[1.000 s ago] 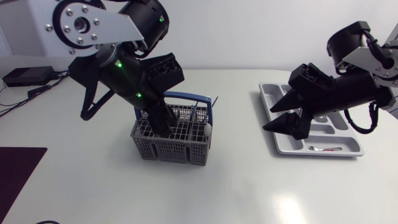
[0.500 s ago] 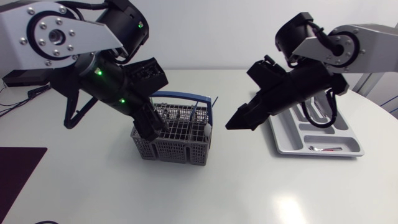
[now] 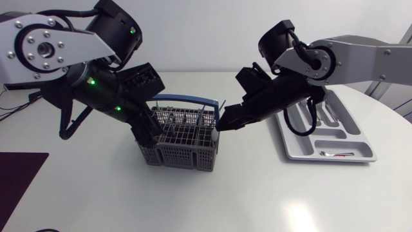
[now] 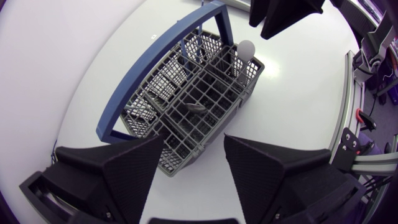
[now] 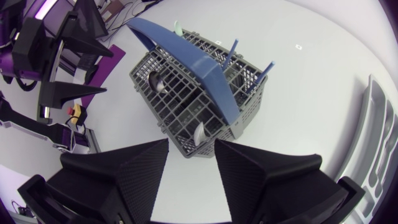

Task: Unload the cutlery basket into the drawer organizer.

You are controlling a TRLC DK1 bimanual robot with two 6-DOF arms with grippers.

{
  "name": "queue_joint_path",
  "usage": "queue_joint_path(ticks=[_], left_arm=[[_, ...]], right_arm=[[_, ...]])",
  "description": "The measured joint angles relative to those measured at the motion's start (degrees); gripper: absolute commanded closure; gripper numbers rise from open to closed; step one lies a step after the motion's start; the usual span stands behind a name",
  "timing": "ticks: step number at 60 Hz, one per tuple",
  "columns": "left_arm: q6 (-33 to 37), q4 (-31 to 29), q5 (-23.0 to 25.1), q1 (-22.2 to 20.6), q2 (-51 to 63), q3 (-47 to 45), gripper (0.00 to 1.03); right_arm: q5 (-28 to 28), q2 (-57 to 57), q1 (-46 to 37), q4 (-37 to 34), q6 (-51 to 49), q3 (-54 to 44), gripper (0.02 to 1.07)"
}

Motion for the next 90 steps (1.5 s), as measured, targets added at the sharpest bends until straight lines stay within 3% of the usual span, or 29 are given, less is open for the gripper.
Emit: queue_joint_path(ticks=[7, 37, 70, 90], left_arm=[[0.0, 0.7, 0.0, 0.5, -0.9, -1.3, 0.36], [0.0, 3.3, 0.6, 1.3, -1.8, -4.5, 0.36], [0.0, 4.4, 0.7, 1.6, -1.8, -5.9, 0.36], [0.0, 5.7, 0.7, 0.9, -1.8, -6.0, 0.36]], right_arm=[[1.4, 0.9, 0.3, 2.4, 2.6, 0.0, 0.63], [4.0, 3.7, 3.3, 5.3, 6.2, 0.0, 0.66], [4.9, 5.2, 4.4, 5.2, 6.2, -0.1, 0.92], [4.9, 5.2, 4.3, 5.0, 6.2, -0.1, 0.97]])
